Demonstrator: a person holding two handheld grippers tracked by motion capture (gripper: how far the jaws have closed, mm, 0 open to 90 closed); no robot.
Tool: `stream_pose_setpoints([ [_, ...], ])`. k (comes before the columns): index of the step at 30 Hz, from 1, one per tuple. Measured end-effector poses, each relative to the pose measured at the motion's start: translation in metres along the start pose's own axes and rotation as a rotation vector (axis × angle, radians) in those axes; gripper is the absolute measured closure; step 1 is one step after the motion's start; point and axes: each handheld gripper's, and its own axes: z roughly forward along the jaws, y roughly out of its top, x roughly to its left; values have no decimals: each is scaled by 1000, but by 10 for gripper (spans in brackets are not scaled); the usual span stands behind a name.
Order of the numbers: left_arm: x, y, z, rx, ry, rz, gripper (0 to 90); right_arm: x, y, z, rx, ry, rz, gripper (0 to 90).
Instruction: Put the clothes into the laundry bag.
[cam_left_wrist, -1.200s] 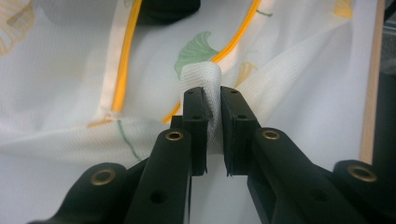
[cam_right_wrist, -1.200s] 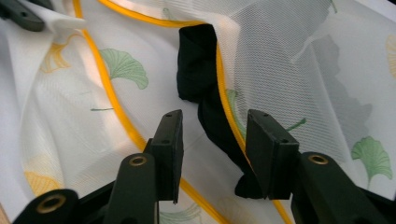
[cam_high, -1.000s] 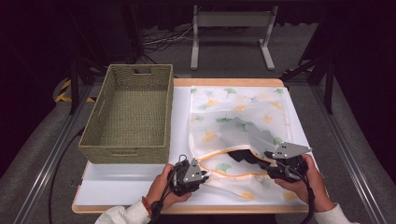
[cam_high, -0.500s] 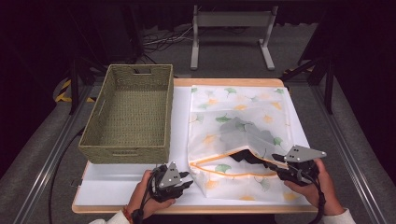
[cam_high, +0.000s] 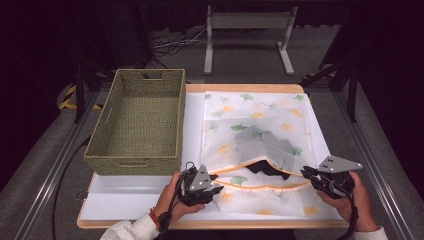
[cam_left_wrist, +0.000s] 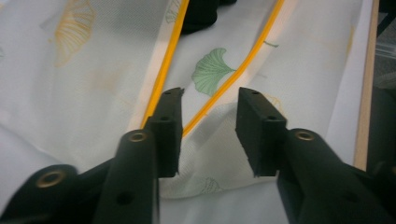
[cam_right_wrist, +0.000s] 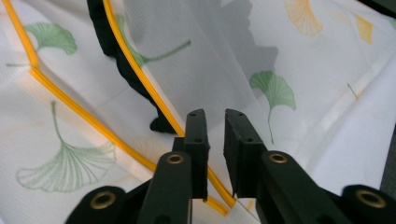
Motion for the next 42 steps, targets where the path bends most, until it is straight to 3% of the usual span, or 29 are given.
stream_pose_setpoints([
  [3, 5, -3, 9, 65, 14, 22, 751, -4, -8, 4, 42, -6, 8, 851],
  [6, 13, -14, 11, 106, -19, -4, 822, -9, -16, 8, 84, -7, 30, 868],
  [10, 13, -19, 9, 108, -42, -12, 830, -11, -24, 11, 118, -11, 39, 885],
  [13, 11, -23, 4, 116, -62, 24, 842, -11, -33, 12, 143, -6, 49, 897],
  [17, 11, -31, -4, 116, -72, 14, 888, -11, -41, 10, 163, -11, 55, 900],
  [23, 12, -38, -8, 100, -81, -13, 894, -12, -47, 7, 153, -10, 75, 900],
  [28, 5, -41, -11, 97, -47, 27, 894, -13, -53, 4, 131, -10, 92, 900],
  [39, 5, -49, -14, 66, -56, -4, 895, -14, -56, 3, 122, -8, 79, 900],
  [42, 7, -51, -15, 57, -67, -14, 895, -17, -60, 0, 113, 3, 95, 900],
])
